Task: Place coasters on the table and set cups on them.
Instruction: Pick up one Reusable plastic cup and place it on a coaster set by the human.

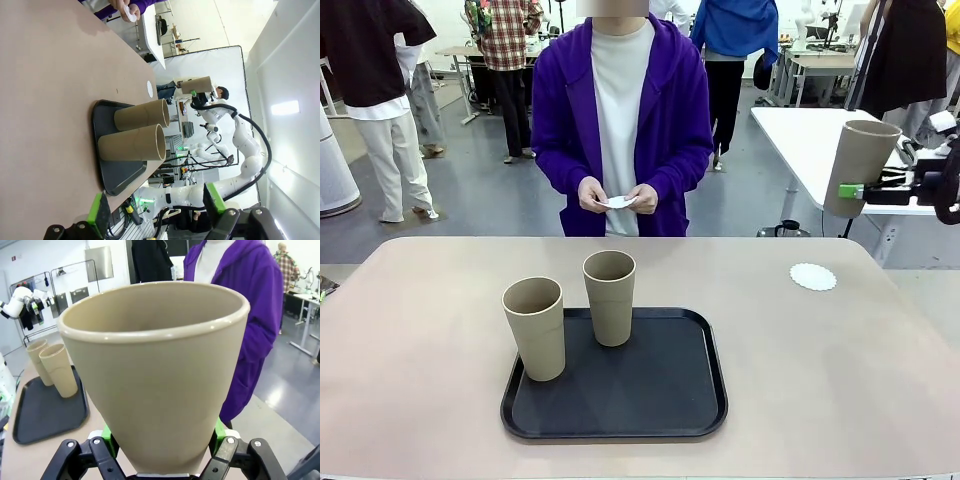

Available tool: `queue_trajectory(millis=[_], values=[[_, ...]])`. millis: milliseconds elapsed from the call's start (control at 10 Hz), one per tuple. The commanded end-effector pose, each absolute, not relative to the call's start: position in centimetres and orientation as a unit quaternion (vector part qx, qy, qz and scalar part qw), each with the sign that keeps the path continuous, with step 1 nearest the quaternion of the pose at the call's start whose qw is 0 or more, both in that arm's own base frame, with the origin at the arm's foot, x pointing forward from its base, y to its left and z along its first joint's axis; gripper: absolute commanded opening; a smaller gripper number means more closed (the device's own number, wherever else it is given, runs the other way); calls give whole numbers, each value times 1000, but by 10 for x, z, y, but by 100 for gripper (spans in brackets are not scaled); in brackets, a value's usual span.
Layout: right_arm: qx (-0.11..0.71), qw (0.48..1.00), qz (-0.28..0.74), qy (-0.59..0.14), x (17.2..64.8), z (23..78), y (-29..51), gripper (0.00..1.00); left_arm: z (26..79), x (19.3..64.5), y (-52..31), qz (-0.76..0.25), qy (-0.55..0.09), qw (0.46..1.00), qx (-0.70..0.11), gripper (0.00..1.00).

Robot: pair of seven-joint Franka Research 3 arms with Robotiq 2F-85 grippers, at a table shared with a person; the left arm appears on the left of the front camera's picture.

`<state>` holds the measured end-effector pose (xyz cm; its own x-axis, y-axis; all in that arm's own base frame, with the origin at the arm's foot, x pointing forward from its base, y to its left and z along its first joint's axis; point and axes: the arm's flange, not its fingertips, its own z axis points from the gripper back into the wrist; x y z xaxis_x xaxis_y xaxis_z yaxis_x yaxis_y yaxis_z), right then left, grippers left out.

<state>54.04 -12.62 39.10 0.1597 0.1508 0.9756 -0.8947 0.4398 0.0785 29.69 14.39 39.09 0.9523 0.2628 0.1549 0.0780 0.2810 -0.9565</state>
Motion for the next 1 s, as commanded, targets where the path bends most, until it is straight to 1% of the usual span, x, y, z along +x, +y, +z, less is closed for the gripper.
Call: queue_trajectory(millis=[0, 400, 900], values=[[369, 656, 425, -502, 568, 368, -130, 81, 391, 296, 144, 54, -150, 783, -601, 100], [386, 662, 435, -473, 588, 322, -134, 81, 391, 296, 144, 54, -150, 783, -601, 100], [402, 656, 455, -449, 591, 284, -133, 81, 391, 296, 144, 54, -150, 783, -601, 100]])
